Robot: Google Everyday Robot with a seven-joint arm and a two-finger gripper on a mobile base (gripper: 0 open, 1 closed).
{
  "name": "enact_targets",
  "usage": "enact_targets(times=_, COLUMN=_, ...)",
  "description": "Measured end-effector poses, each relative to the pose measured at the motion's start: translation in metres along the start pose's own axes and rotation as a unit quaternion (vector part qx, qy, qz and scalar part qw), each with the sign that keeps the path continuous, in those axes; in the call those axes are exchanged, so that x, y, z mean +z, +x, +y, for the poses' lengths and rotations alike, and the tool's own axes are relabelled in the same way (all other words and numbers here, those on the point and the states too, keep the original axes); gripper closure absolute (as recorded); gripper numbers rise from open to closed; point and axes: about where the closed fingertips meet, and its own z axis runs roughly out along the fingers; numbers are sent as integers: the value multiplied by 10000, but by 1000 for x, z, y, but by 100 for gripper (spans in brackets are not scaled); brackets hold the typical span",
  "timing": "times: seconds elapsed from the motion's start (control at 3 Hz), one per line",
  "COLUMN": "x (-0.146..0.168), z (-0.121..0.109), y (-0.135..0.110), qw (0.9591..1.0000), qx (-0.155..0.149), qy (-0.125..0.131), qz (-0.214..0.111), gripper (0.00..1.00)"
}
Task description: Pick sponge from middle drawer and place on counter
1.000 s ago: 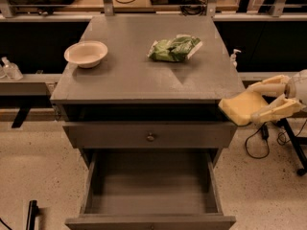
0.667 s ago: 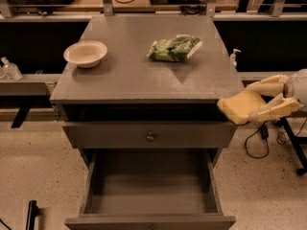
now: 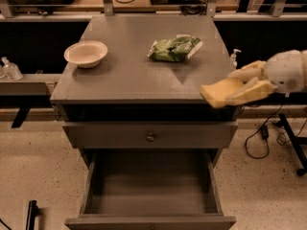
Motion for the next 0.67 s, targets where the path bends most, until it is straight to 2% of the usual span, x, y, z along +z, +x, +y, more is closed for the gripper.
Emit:
enact_targets(times=0.33, x=37, z=-35, y=-15, qw=9988, qx=-69, qy=286, qz=387, gripper=100)
enact_targets(times=0.67, x=70, z=-68, y=-21, qw=9980, qx=-113, qy=518, qz=353, gripper=100)
